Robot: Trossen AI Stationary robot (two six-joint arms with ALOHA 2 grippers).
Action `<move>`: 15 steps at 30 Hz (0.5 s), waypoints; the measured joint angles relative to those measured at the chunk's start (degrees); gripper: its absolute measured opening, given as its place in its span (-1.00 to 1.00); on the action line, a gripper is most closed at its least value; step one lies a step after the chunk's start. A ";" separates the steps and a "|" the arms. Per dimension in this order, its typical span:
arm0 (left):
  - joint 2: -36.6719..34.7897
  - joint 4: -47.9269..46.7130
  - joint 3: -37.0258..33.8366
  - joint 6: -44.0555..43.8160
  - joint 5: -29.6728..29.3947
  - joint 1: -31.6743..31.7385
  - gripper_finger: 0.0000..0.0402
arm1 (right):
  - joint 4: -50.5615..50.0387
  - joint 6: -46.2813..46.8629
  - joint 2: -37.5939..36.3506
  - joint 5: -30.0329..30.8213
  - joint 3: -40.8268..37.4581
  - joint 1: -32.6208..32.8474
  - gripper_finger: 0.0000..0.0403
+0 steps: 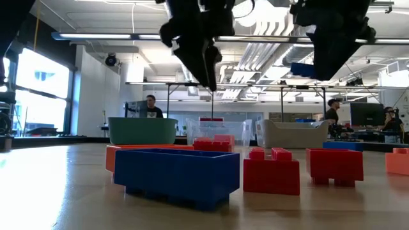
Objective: Sort & place blocks by color
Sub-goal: Put the blue game piece into the white bin
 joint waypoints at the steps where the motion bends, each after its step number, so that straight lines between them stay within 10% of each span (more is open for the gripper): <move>1: 0.02 0.52 -0.67 0.02 -0.01 0.16 0.27 | -1.48 -0.44 0.00 0.02 0.26 -1.12 -0.42; 15: -0.01 12.18 -7.44 0.04 0.65 0.59 0.27 | -4.47 -24.65 -5.85 0.00 0.26 -24.74 -0.42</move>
